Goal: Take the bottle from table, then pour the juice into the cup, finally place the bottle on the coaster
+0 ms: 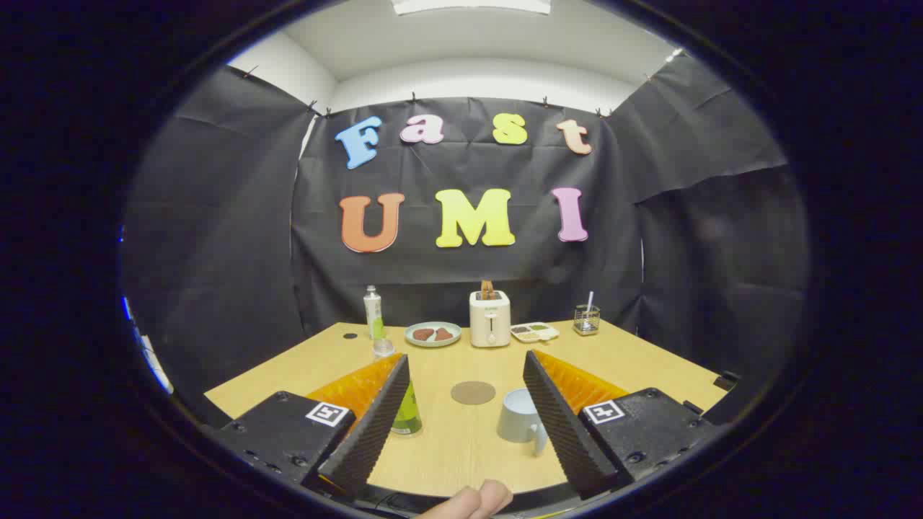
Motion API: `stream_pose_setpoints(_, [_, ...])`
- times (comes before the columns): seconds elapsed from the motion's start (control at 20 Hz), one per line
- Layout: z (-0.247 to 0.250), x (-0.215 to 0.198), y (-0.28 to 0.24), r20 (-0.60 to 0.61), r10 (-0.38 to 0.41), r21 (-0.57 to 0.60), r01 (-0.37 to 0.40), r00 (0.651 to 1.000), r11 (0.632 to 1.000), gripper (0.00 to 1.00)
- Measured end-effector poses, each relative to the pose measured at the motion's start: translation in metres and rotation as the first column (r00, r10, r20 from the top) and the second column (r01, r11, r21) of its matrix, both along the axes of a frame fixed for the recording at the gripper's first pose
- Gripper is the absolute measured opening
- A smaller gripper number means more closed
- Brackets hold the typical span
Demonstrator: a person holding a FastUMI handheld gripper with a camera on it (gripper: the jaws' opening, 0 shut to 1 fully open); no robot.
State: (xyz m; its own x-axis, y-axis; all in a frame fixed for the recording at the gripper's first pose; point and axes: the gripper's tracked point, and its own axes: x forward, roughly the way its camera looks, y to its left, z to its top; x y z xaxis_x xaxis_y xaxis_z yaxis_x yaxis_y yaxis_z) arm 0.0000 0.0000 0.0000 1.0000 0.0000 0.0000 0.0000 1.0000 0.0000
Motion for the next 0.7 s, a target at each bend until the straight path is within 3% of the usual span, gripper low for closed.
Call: stream_pose_setpoints(0.7, [0.024, -0.011, 0.025, 0.015, 0.046, -0.017, -0.046, 0.999, 0.999, 1.0])
